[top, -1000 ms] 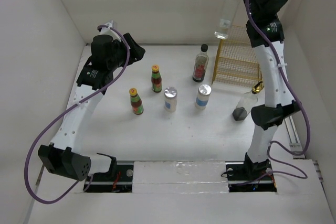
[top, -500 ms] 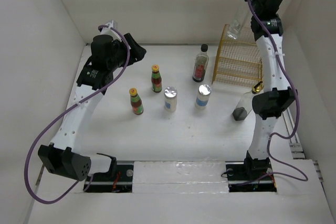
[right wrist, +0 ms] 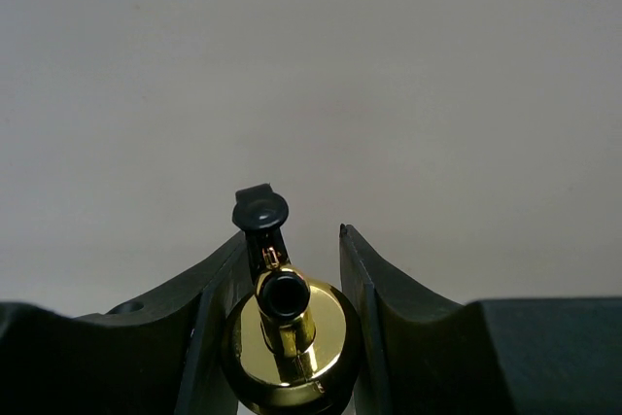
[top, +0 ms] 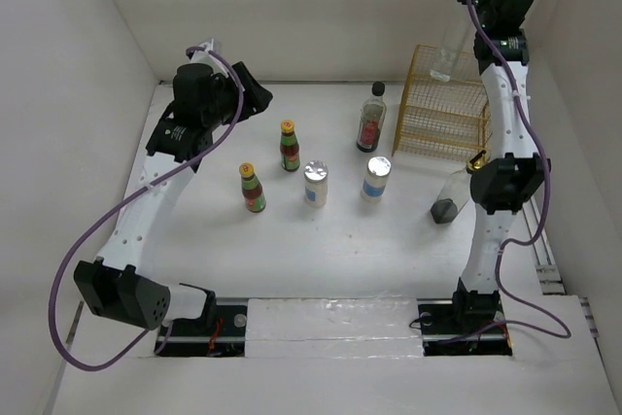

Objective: Organize the condiment bottles

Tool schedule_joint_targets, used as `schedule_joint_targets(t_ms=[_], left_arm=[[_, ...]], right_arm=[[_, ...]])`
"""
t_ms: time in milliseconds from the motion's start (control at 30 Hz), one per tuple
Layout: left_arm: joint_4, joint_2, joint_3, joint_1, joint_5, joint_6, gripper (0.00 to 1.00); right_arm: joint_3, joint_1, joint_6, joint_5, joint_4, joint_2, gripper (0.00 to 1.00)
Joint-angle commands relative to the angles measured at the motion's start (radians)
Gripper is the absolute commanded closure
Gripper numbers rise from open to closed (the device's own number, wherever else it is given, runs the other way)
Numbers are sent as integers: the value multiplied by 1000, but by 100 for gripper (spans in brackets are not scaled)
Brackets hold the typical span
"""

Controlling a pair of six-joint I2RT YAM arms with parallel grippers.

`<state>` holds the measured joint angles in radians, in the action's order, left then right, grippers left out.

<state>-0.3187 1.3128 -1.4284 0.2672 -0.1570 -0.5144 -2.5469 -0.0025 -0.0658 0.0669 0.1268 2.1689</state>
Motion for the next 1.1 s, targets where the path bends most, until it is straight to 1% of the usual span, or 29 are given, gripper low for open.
schedule_joint_targets(t_ms=[0,67,300,467,500,633,800,833,933,967,1067], left_arm=[[40,8,-15,1,-12,-6,38],[40,8,-15,1,-12,-6,38],[40,17,-24,1,-3,4,38],[40,17,-24,1,7,4,38],[40,17,-24,1,7,4,38],[40,17,-24,1,7,4,38],[40,17,-24,1,25,13,38],[40,17,-15,1,25,13,38],[30,6,-4,1,25,13,38],[30,6,-4,1,25,13,38],[40,6,5,1,25,4,38]], right_arm=[[-47,-34,-35,106,-184,-9,100],[-47,-34,-46,129,-196,2,100],[-65,-34,-75,139,-262,45,100],[-75,-43,-97,182,-320,74,100],[-100,-44,-107,192,-320,87,100],[-101,-53,-108,201,-335,112,100],[-101,-62,-117,253,-360,131,100],[-84,-62,-117,264,-360,131,100],[48,-62,-117,293,-392,68,100],[138,-62,-117,294,-406,27,100],[243,-53,-117,294,-429,-23,100]])
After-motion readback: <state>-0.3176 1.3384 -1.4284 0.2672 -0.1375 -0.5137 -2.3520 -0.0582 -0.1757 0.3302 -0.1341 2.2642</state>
